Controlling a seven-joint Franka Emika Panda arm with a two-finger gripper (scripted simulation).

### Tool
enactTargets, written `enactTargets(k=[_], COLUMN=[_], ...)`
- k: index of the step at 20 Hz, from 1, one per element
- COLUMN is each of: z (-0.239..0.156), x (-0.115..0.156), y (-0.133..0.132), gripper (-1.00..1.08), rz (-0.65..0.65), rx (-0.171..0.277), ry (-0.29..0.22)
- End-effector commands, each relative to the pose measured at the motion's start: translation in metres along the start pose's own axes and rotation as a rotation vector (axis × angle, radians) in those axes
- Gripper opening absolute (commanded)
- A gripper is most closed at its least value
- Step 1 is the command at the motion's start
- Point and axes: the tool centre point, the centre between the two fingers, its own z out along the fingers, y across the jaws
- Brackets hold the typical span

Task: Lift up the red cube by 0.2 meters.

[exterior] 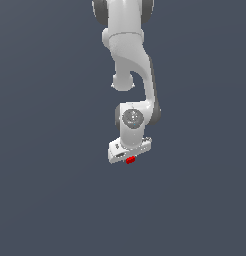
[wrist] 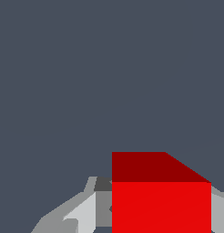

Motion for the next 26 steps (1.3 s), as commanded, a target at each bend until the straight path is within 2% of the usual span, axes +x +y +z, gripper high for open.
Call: enactTargets(k=[1, 8, 14, 19, 26], z=[0.000, -0.001, -0.019, -0.052, -0.121], x=[0.000, 0.000, -0.001, -0.002, -0.003], y=[0.000, 0.000, 0.000, 0.000, -0.001], gripper=[-1.00, -1.00, -1.00, -1.00, -1.00], rz=[0.000, 0.000, 0.000, 0.000, 0.000], rx=[0.000, 0.000, 0.000, 0.000, 0.000], ry=[0.000, 0.000, 0.000, 0.000, 0.000])
